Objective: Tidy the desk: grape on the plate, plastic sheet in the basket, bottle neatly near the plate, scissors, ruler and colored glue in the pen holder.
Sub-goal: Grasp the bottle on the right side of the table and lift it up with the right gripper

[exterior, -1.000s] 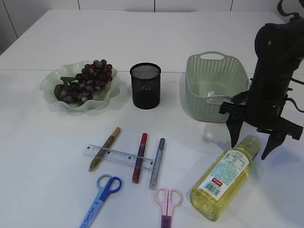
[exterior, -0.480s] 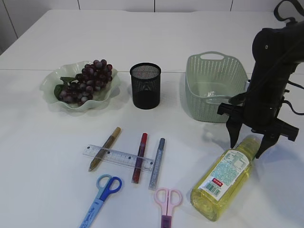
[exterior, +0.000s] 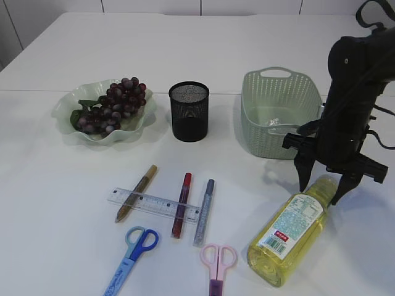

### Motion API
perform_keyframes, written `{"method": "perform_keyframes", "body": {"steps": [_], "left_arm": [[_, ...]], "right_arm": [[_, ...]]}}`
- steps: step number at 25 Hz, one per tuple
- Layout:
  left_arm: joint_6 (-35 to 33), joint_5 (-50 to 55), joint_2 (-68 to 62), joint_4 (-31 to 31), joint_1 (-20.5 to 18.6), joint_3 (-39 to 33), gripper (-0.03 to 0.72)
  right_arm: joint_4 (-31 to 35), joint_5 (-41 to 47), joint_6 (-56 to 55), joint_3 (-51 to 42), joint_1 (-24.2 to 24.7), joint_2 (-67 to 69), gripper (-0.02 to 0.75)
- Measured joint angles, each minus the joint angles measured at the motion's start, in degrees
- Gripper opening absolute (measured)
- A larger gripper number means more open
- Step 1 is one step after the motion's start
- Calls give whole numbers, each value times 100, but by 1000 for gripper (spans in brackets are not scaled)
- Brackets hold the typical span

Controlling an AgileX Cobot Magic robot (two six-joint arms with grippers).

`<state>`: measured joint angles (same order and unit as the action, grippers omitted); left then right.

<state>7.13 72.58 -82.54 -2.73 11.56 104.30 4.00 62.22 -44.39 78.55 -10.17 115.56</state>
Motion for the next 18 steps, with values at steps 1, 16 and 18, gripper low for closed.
{"method": "perform_keyframes", "body": {"steps": [1,16,18], "left_arm": [[0,0,0,0,0,0,362],[0,0,0,-145,0,0,362],[0,0,0,-153,0,0,362]], "right_arm": [[0,0,0,0,0,0,459],[24,-35,-213,0,0,0,573],[34,-35,-260,0,0,0,574]]}}
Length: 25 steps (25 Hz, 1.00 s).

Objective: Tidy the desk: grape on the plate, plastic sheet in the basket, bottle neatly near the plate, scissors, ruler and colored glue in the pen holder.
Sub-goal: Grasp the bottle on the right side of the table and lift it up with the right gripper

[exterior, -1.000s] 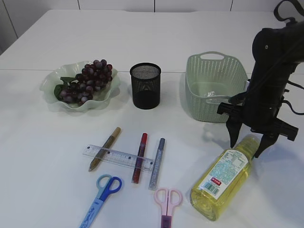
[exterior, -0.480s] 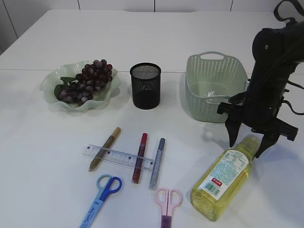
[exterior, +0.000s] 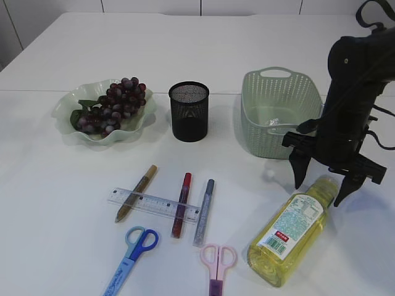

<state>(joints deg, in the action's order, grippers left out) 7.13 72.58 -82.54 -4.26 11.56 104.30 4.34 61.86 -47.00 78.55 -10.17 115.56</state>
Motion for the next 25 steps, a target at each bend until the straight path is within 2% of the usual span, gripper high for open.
{"method": "perform_keyframes", "body": {"steps": [11,25], "left_arm": [[0,0,0,-29,0,0,362],[0,0,0,-43,0,0,362]], "right_arm": [[-272,0,-33,-55,0,0,575],[-124,-445,-38,-268,0,37,575]]}}
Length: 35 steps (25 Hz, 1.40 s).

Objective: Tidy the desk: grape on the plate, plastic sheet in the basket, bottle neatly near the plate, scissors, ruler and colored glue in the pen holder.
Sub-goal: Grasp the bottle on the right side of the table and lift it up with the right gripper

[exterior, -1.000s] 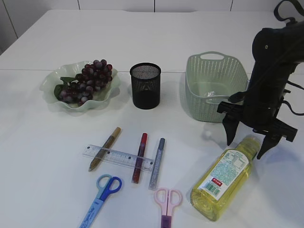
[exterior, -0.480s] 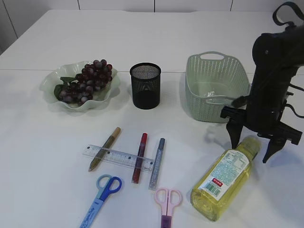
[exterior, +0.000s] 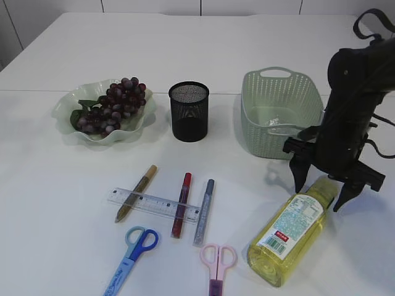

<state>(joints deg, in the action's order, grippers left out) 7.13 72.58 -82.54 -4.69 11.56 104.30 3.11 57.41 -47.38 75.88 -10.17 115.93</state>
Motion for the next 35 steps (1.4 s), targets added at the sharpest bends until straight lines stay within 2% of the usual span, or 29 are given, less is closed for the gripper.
{"method": "perform_keyframes", "body": {"steps": [8,14,25,35], "left_arm": [[0,0,0,-13,0,0,362],[0,0,0,-13,0,0,362],[0,0,0,-13,0,0,362],[0,0,0,-13,0,0,362]], "right_arm": [[477,-18,37,0,0,227,568],[477,-52,59,0,0,227,463],[454,-124,247,0,0,227,372],[506,-168,1197,0,0,239,363]]}}
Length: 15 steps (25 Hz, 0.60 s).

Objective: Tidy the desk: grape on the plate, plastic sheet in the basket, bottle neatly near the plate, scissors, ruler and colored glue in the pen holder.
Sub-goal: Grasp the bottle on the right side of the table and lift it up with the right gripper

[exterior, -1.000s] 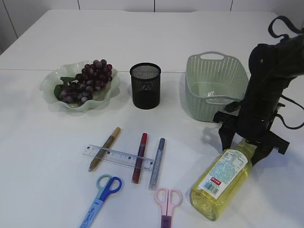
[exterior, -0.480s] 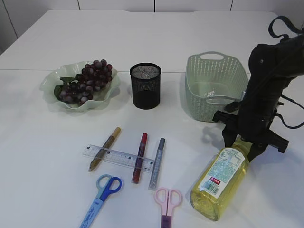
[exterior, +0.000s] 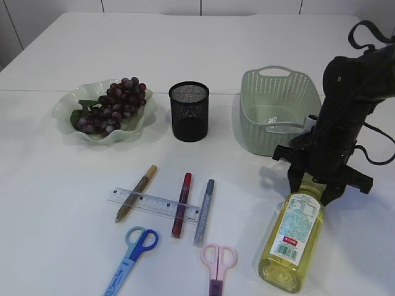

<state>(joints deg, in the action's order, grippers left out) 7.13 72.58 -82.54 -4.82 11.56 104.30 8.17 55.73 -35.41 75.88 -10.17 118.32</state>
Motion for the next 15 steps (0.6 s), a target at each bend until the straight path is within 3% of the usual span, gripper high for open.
{"method": "perform_keyframes", "body": {"steps": [15], "left_arm": [[0,0,0,0,0,0,362]], "right_arm": [[-197,27,108,19,0,-147,360]]}}
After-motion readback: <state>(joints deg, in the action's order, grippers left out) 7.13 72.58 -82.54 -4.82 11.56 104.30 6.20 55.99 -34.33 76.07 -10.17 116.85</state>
